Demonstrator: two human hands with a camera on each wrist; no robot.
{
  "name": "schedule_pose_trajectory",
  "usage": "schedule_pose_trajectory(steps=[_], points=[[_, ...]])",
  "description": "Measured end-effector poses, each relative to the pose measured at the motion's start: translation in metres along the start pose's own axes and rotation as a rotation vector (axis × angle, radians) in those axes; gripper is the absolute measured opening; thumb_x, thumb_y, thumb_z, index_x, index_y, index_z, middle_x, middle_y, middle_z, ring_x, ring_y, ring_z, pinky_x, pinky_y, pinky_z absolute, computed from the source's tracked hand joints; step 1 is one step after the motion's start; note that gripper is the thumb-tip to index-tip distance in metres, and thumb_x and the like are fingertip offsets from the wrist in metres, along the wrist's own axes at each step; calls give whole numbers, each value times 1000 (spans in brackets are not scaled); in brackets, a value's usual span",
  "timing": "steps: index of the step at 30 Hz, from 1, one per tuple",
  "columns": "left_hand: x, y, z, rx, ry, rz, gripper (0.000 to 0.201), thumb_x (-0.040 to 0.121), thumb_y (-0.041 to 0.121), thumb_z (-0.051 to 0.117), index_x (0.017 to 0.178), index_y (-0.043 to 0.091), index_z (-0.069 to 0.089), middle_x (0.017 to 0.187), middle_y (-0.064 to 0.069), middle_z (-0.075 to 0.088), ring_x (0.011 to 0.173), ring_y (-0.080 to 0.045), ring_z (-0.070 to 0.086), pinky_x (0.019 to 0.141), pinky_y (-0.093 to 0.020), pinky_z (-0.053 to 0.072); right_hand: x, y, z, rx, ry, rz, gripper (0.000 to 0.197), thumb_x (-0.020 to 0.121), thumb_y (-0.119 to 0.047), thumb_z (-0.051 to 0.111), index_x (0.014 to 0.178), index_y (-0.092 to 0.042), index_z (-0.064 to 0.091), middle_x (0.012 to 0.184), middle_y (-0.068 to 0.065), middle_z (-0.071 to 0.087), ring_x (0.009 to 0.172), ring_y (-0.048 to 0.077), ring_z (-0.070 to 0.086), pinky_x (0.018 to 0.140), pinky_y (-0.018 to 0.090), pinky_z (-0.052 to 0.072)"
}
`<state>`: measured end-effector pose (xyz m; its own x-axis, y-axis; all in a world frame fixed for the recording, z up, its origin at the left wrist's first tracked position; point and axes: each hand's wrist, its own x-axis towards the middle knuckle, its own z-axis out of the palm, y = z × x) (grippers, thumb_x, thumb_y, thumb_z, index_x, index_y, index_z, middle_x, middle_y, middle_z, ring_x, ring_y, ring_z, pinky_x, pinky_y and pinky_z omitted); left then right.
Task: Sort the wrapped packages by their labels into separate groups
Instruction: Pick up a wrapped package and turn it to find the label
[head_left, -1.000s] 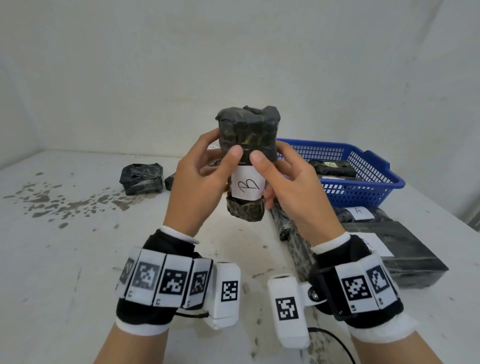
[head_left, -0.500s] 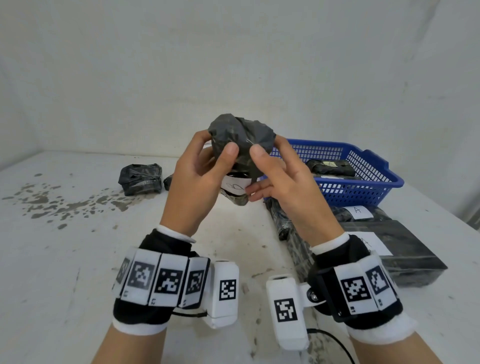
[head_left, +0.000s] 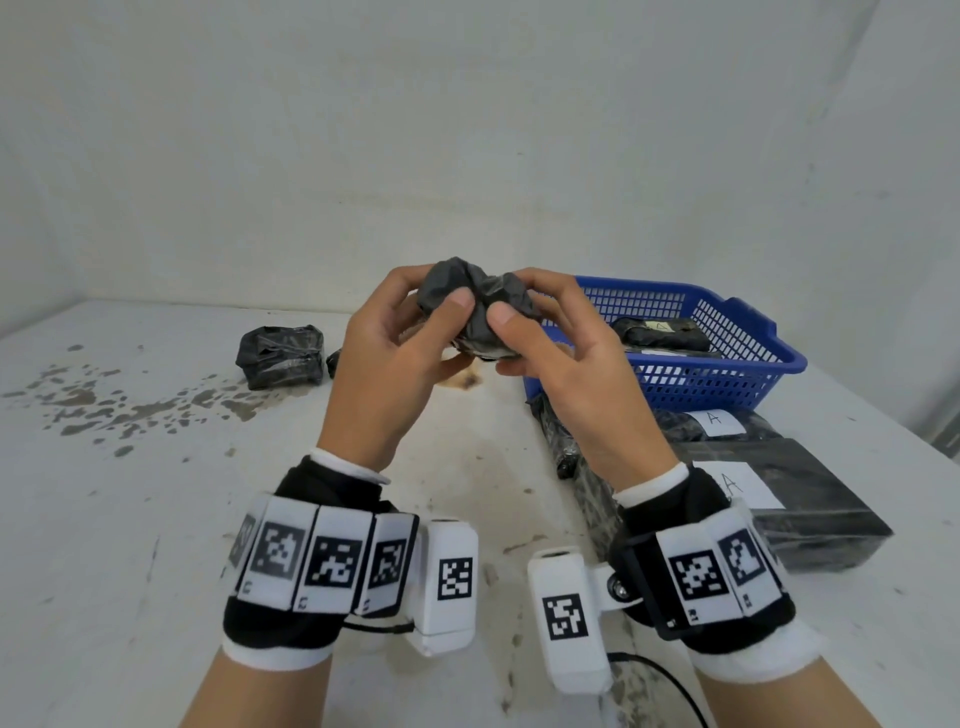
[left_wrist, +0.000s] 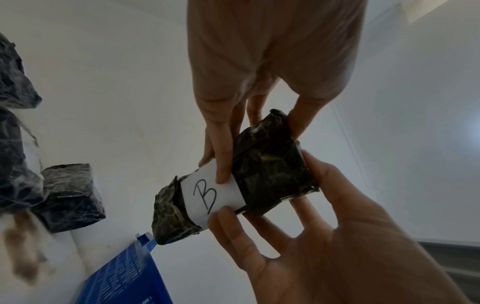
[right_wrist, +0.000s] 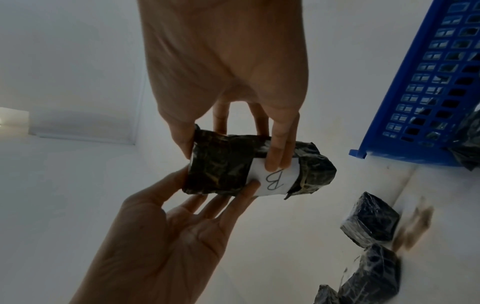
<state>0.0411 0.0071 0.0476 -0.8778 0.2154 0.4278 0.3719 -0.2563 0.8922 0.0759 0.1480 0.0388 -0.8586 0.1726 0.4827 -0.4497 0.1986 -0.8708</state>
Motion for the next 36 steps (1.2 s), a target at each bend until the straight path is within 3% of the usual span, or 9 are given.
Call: schedule_pose_trajectory(steps=[3,7,9,11,15,18,24,27,36], points=[[1,-2,-1,-7,7,0,23,91,13,63,112,5,60,104,-12,70,90,-21,68,81,-43,57,-1,-1,2,15,-7,1,22,93,-27,67,114,-23,63,112,-7,68,94,41,67,82,48,60],[0,1,0,-83,-7,-9,36,80,26,70,106,0,64,99,-5,72,87,-16,69,69,-33,59,-1,-1,1,62,7,6,19,91,-27,67,102,-12,64,105,2,68,83,10,71,72,27,59],[1,1,2,-78,26,-33,35,86,33,64,98,0,65,92,7,73,82,-9,70,66,-29,59,-2,1,-1,47,2,7,11,93,-12,68,102,-16,62,107,-5,69,84,13,72,72,24,57],[3,-4,2,-24,59,-29,13,90,20,63,96,9,59,109,3,67,82,-6,69,68,-28,59,-2,3,-2,28,-17,14,34,91,-3,68,114,-26,57,121,-15,64,90,17,73,75,28,58],[6,-9,-2,12,69,-59,33,92,-4,57,122,8,48,115,5,57,85,5,68,69,-17,56,-1,4,-1,36,-2,110,63,89,-17,74,142,-33,44,140,3,56,107,14,70,93,33,58],[6,-9,-2,11,76,-64,41,91,0,60,129,9,47,125,-10,61,108,-14,66,88,-31,56,2,6,-1,28,5,155,69,91,-11,71,151,-23,39,129,5,67,107,13,70,89,29,59],[7,-11,-3,68,85,-64,36,90,4,63,123,12,51,112,-8,69,102,-19,69,91,-42,55,3,9,-2,1,26,174,63,91,-21,72,148,-18,46,131,4,65,110,14,68,79,22,59],[7,-12,-4,55,75,-54,28,92,6,61,117,15,50,105,-6,71,93,-19,71,83,-39,58,4,11,-2,-33,23,167,59,92,-19,70,147,-18,48,129,4,66,110,15,68,86,30,60],[7,-14,-4,86,56,24,25,92,9,63,113,16,53,95,4,74,88,-12,71,80,-33,58,2,7,-1,-113,57,135,41,92,-31,70,132,-24,62,106,2,73,81,9,74,67,20,58]])
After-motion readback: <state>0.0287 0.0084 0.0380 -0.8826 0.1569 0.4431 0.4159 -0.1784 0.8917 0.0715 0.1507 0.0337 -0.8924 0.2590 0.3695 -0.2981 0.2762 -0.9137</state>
